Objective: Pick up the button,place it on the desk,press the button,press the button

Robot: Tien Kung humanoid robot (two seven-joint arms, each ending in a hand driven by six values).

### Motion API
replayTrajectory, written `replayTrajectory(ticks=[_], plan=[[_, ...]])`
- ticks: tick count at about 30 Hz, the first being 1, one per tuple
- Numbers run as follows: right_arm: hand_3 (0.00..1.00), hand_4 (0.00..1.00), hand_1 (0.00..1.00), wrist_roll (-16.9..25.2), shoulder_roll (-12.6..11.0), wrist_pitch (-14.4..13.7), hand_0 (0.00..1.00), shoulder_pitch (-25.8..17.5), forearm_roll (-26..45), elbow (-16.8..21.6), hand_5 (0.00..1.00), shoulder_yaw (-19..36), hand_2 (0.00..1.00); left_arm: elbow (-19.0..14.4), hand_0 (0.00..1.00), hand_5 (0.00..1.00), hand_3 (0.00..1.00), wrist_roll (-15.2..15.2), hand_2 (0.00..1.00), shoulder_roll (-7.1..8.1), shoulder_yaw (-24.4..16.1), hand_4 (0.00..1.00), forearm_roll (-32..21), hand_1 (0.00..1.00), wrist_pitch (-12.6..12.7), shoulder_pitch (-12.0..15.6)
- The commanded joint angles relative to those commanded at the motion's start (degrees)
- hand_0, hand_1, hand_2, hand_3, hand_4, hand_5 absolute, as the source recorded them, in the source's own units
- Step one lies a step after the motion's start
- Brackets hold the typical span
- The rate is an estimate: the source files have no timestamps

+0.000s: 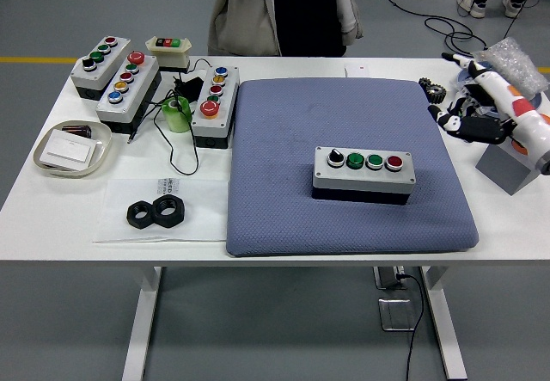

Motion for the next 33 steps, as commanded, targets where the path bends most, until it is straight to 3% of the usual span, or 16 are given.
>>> replayTrajectory(ticks=[3,4,8,15,21,33], plan=[[0.998,0.727,0.758,1.97,0.12,-1.21,0.849,-0.49,6.70,-2.45,0.382,2.84,0.862,0.01,0.682,0.998,0.786,-0.04,0.737,0.02,0.05,0.692,-0.07,0.642,-0.01,-0.04],[0.951,0.703,0.832,2.92,0.22,-2.60,0.919,-0.81,8.94,-3.87,0.412,4.13,0.928,0.02,0.683,0.998,0.786,-0.04,0.737,0.01,0.02,0.690,-0.03,0.642,-0.01,-0.08],[0.951,0.703,0.832,4.23,0.51,-6.09,0.919,-1.78,18.99,-7.93,0.412,7.27,0.928,0.05,0.683,0.998,0.786,-0.13,0.737,0.00,0.08,0.690,-0.19,0.642,0.03,-0.15],[0.919,0.686,0.834,4.00,1.52,-6.11,0.918,-2.57,36.50,-11.47,0.437,8.75,0.906,0.07,0.683,0.998,0.786,-0.23,0.737,-0.07,0.11,0.691,-0.42,0.642,0.10,-0.14],[0.930,0.670,0.840,3.54,1.87,-5.54,0.927,-2.83,49.17,-12.22,0.452,8.84,0.905,0.09,0.683,0.998,0.787,-0.17,0.738,-0.19,-0.12,0.690,-0.21,0.642,0.11,-0.10],[0.921,0.658,0.841,2.03,1.83,-5.66,0.935,-2.48,47.49,-12.10,0.464,8.04,0.904,0.13,0.682,0.998,0.786,-0.17,0.739,-0.26,-0.32,0.691,0.08,0.643,0.03,-0.22]])
